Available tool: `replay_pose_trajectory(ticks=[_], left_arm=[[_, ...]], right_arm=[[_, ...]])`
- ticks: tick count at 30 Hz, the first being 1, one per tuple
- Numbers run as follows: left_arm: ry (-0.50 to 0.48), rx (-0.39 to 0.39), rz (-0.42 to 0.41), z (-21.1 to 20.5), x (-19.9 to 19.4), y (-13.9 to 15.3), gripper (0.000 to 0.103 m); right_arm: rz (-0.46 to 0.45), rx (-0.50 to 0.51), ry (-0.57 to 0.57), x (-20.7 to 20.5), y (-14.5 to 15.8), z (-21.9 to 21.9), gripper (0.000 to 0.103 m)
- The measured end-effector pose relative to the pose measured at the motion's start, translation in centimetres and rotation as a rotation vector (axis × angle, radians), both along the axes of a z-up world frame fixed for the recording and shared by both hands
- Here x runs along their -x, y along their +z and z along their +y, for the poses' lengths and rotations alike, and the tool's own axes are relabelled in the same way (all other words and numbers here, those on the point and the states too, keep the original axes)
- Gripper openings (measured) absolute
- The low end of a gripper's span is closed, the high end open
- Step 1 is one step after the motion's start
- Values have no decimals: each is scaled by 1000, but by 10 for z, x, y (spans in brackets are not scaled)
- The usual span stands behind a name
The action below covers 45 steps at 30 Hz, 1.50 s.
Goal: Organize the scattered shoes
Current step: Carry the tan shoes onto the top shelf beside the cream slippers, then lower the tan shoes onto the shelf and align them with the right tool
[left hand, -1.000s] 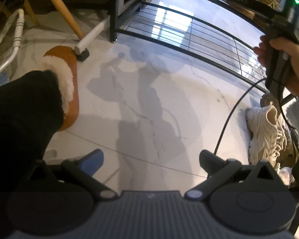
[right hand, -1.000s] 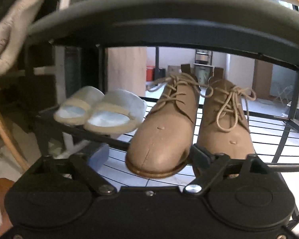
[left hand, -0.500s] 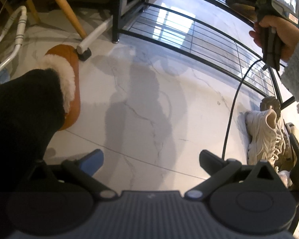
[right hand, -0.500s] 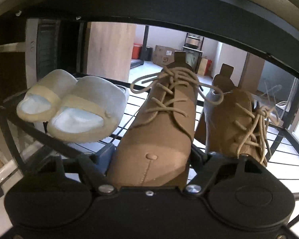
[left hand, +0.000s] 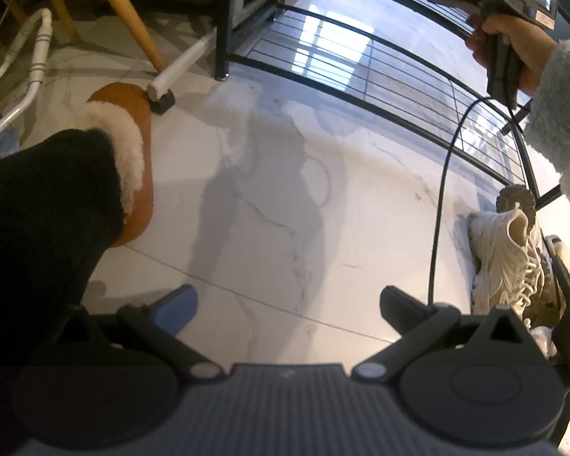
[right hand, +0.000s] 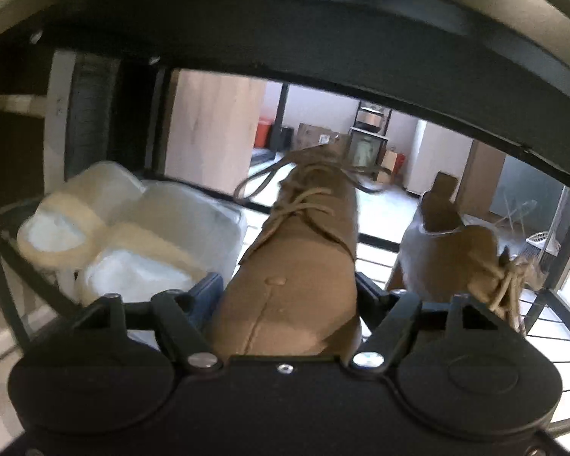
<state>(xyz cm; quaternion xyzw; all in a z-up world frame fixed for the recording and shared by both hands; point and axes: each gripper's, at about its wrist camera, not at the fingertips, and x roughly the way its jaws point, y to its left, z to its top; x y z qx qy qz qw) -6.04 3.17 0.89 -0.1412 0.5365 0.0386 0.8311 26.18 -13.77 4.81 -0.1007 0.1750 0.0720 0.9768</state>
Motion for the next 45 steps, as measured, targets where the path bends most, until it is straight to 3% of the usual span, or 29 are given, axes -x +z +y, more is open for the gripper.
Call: replay_pose_trajectory(ticks=[2,5,10,13,17,21,22,23,25,28,30,34,38,44,45], left_arm=[[6,5,4,1,0,0,102],[3,13,4,1,0,0,102],[-2,13,6,0,0,0,102],[0,8,2,-1,0,0,102],[0,8,10,-1,-1,-2,102],[9,6,12,1,-2,-2,102],[12,7,13,2,-3,-3,102],[14,8,14,3,-3,-3,102],[16,13,16,3,-2,-3,102],[14,16,14,3,-2,-2,102],[14,15,15,3,-2,-3,102],[16,13,23,3,-2,-4,102],[13,8,21,1,-3,-5,102],[18,3,30,2,-5,-7,102],[18,2,31,2,-5,-7,102]], right_arm=[[55,-13,-12,0,-4,-8,71],[67,-40,-12,4,-2,-17,71],[110,-127,-47,9,19,-25,84],[30,-71,-30,14,34,-19,100],[5,13,-60,-5,41,-9,100],[77,77,-96,-34,35,-1,93],[94,103,-98,-39,33,2,82],[101,122,-98,-41,32,4,81],[102,142,-101,-38,32,5,69],[52,157,-98,-31,30,8,53],[4,168,-95,-22,26,7,49],[-67,97,-106,-14,23,-5,48],[-116,96,-82,-13,21,-7,48],[-118,71,-135,-37,22,-8,49],[-117,72,-138,-40,21,-8,54]])
